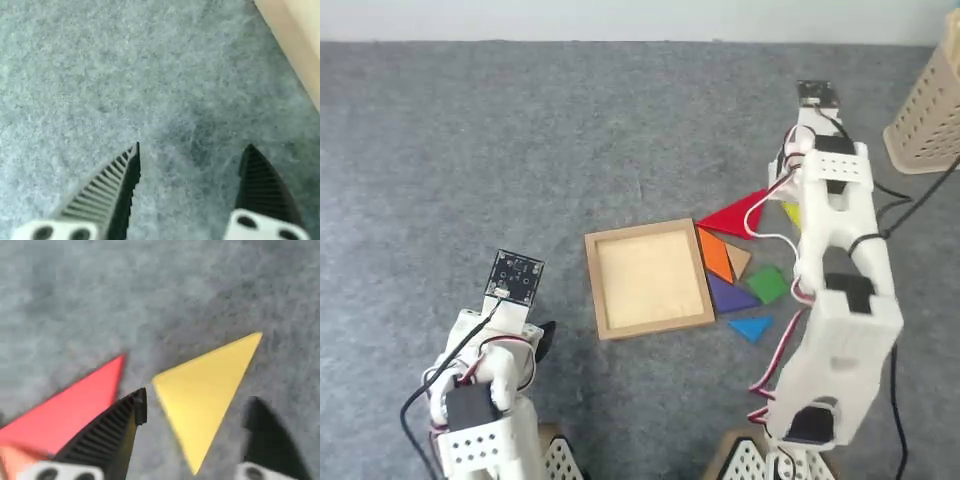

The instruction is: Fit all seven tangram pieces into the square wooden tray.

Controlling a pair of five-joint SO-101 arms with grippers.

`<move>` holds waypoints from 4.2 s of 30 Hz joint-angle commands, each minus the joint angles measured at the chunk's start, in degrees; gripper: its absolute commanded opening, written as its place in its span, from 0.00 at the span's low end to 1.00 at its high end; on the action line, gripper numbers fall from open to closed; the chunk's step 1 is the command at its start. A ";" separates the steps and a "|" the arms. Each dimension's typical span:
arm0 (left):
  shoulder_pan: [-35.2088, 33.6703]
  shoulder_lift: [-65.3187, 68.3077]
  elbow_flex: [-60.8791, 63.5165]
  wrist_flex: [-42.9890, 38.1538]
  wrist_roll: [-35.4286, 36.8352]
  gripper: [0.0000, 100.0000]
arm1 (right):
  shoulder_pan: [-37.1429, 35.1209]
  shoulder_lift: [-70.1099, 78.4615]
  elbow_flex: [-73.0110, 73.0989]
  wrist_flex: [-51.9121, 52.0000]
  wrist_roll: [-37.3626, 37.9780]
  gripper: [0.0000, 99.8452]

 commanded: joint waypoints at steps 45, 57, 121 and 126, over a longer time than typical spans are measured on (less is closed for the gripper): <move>0.18 -0.97 -0.75 0.18 0.35 0.30 | -1.45 15.43 -23.47 8.04 0.09 0.47; 0.18 -0.97 -0.75 0.18 0.35 0.30 | -1.10 18.42 -23.47 9.98 -2.37 0.39; 0.18 -0.97 -0.75 0.18 0.35 0.30 | -0.04 -6.20 10.02 16.48 29.10 0.38; 0.18 -0.97 -0.75 0.18 0.35 0.30 | 1.71 -0.13 4.92 17.19 28.92 0.38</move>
